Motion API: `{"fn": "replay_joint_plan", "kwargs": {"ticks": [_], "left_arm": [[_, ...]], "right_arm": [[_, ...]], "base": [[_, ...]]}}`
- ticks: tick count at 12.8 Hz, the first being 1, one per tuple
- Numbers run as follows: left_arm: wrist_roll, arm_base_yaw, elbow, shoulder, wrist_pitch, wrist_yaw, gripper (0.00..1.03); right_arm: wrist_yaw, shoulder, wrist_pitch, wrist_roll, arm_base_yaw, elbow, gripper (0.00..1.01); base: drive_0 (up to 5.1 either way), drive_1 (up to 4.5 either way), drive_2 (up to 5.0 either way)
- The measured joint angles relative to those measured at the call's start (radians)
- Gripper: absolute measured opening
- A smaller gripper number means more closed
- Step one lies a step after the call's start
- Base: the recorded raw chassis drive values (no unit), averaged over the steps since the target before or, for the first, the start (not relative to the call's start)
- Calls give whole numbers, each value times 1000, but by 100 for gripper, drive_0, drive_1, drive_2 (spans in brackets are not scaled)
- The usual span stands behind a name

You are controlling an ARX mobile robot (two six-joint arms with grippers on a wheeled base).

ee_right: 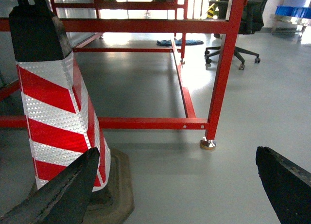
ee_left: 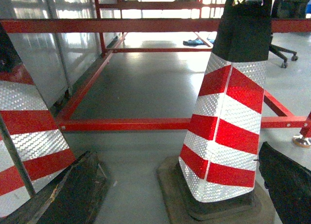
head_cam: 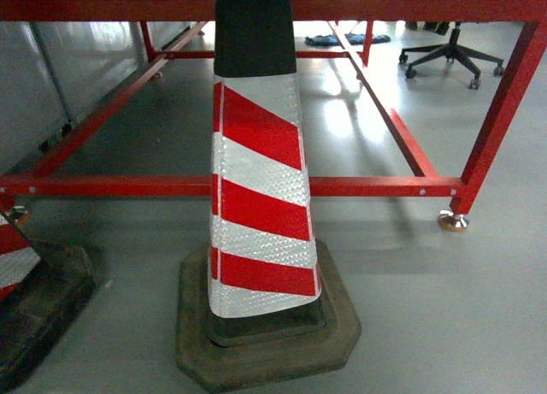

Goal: Pick blue part to blue bin on bottom shelf

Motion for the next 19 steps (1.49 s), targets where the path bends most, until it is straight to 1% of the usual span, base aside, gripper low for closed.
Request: {"fn": "replay_joint_plan", "kwargs": {"ticks": [14, 19], "left_arm": [[0, 0, 0, 0, 0, -2, 98], [7, 0, 0, 0, 0, 0, 98]], "right_arm": [[0, 0, 0, -1, 0, 0, 98], [0, 0, 0, 0, 0, 0, 98]], "base": [[0, 0, 0], [0, 0, 0]]}}
